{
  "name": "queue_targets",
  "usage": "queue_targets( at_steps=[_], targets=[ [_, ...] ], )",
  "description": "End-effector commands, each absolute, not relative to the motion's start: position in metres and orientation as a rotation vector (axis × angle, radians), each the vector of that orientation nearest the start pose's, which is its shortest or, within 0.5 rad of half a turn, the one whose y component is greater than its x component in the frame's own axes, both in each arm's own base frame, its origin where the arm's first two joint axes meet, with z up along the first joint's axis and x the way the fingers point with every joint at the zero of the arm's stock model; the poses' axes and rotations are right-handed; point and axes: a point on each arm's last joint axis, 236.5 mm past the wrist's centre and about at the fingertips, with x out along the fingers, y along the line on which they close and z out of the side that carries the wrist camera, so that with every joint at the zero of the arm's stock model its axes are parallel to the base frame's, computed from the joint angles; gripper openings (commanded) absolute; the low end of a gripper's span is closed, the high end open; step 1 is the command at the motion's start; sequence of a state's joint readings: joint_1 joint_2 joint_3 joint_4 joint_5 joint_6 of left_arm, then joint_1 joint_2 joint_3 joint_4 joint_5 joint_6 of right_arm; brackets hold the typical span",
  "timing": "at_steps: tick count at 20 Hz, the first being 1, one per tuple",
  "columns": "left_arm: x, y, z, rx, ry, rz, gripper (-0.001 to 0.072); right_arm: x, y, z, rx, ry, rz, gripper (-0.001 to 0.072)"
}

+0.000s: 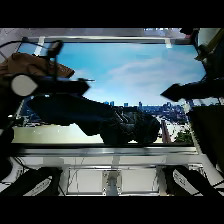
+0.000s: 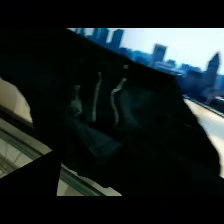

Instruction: Fold the clothes and pants, and hang the long-sleeved shirts on hangers.

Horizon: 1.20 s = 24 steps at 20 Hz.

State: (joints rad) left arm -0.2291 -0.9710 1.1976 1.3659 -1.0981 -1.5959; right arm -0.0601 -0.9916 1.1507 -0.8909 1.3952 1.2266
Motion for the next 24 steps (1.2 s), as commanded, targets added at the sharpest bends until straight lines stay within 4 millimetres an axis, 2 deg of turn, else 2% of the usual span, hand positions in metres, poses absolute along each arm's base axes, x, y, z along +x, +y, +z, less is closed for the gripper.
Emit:
queue_targets(
  at_steps=[1,3,5,7,9,11,14,15,16,17,19,21,23,24],
  targets=[
    [0.312,0.03,0.117,-0.057,1.014,0.165,0.0587,0.29,0.207,0.054,0.38,1.157,0.746,0.0616],
    [0.288,0.07,0.081,-0.144,1.056,0.3,0.0587,0.272,0.238,0.016,0.328,1.257,0.791,0.0593],
    [0.272,0.11,0.052,-0.286,1.047,0.465,0.0587,0.278,0.262,-0.005,0.306,1.287,0.803,0.0591],
    [0.256,0.138,0.031,-0.4,1.055,0.576,0.0586,0.282,0.273,-0.024,0.293,1.353,0.816,0.0587],
    [0.242,0.158,0.018,-0.499,1.073,0.652,0.0587,0.278,0.278,-0.035,0.291,1.436,0.844,0.0586],
    [0.233,0.175,0.011,-0.559,1.07,0.711,0.0586,0.276,0.287,-0.036,0.266,1.44,0.914,0.0582],
    [0.229,0.182,-0.003,-0.613,1.099,0.727,0.0586,0.276,0.3,-0.035,0.23,1.4,0.977,0.0458],
    [0.231,0.179,-0.009,-0.628,1.118,0.706,0.0586,0.275,0.301,-0.035,0.226,1.4,0.982,0.0388],
    [0.236,0.174,-0.015,-0.653,1.133,0.678,0.0586,0.276,0.302,-0.033,0.225,1.397,0.985,0.0203],
    [0.243,0.166,-0.021,-0.701,1.137,0.652,0.0586,0.279,0.301,-0.028,0.224,1.389,0.993,0.0039],
    [0.263,0.157,-0.03,-0.802,1.108,0.611,0.0586,0.29,0.295,-0.003,0.21,1.36,1.025,0.004],
    [0.283,0.159,-0.033,-0.863,1.041,0.597,0.0586,0.313,0.272,0.04,0.165,1.302,1.038,0.004],
    [0.298,0.164,-0.03,-0.897,0.972,0.594,0.0586,0.35,0.226,0.095,0.122,1.191,0.941,0.004],
    [0.304,0.163,-0.027,-0.917,0.945,0.588,0.0586,0.376,0.192,0.128,0.105,1.102,0.832,0.0039]
  ],
)
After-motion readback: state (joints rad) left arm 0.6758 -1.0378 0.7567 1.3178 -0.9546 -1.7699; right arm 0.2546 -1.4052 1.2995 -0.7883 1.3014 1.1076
